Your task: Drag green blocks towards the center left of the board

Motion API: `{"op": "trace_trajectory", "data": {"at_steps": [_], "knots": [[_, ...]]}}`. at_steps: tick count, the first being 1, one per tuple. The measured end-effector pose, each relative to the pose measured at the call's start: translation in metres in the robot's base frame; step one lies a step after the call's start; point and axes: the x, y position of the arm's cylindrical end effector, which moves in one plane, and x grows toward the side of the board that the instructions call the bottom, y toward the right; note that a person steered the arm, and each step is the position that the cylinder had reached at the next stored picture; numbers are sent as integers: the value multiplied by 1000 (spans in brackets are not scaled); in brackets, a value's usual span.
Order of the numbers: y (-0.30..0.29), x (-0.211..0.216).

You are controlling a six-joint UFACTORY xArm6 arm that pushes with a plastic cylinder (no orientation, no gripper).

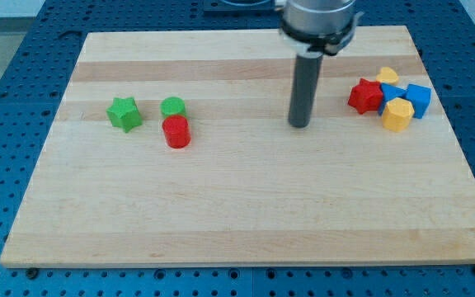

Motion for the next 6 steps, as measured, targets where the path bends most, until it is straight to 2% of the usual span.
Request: {"op": "trace_trajectory", "data": {"at_steps": [2,4,6], "knots": [[-120,-3],[-108,-11],[-173,-25]]}}
